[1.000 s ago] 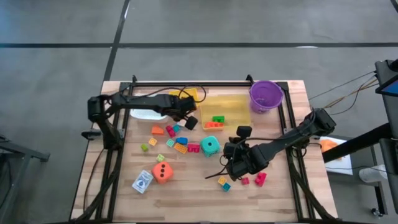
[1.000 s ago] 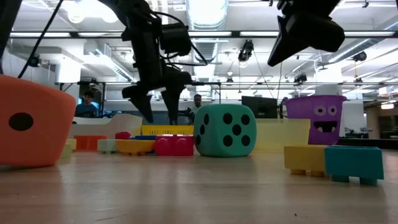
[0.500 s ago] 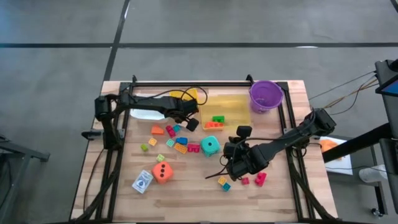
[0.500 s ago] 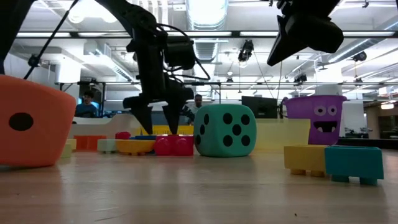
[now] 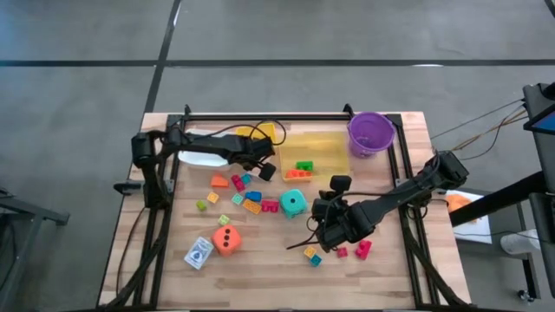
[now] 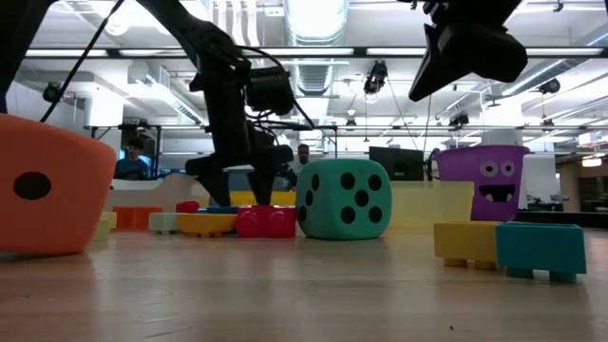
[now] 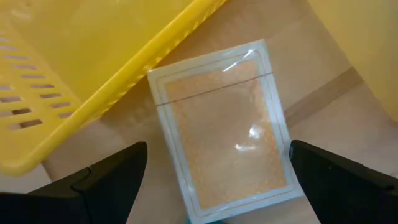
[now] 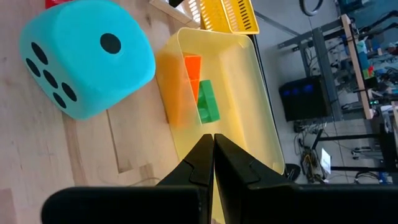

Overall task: Pick & Place Toys
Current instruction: Put the yellow deck of cards into the yellow basket

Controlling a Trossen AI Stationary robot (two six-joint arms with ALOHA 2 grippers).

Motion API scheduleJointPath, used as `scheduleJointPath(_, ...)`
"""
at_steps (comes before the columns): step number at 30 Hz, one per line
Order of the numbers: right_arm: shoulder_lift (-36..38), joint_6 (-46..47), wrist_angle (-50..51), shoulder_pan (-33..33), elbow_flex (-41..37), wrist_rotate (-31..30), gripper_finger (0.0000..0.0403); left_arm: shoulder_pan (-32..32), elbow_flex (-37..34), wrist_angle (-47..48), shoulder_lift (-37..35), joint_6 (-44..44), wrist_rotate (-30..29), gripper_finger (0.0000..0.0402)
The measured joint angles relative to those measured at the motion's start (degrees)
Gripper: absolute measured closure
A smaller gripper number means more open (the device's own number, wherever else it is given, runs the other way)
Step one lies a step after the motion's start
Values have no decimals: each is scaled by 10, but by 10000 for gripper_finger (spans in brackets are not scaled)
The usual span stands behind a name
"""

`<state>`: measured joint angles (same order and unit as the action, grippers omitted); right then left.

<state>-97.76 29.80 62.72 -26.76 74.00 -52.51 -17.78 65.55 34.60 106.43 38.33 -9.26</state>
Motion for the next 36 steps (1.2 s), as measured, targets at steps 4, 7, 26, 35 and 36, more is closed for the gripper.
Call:
scheduleJointPath(4, 0, 0, 0, 0, -1, 0, 394, 0, -2, -10, 0, -2, 3, 5)
scheduleJointPath(7, 0, 0, 0, 0, -1, 0, 394, 0, -2, -12, 0, -4, 9, 5)
scheduleJointPath(26, 0, 0, 0, 0, -2, 0, 394, 3, 1, -9, -4, -10, 18, 5)
scheduleJointPath(35, 0, 0, 0, 0, -2, 1, 394, 4, 1, 17, -5, -36, 13, 5)
scheduleJointPath(36, 0, 0, 0, 0, -2, 1, 394, 5, 1, 19, -5, -37, 13, 5)
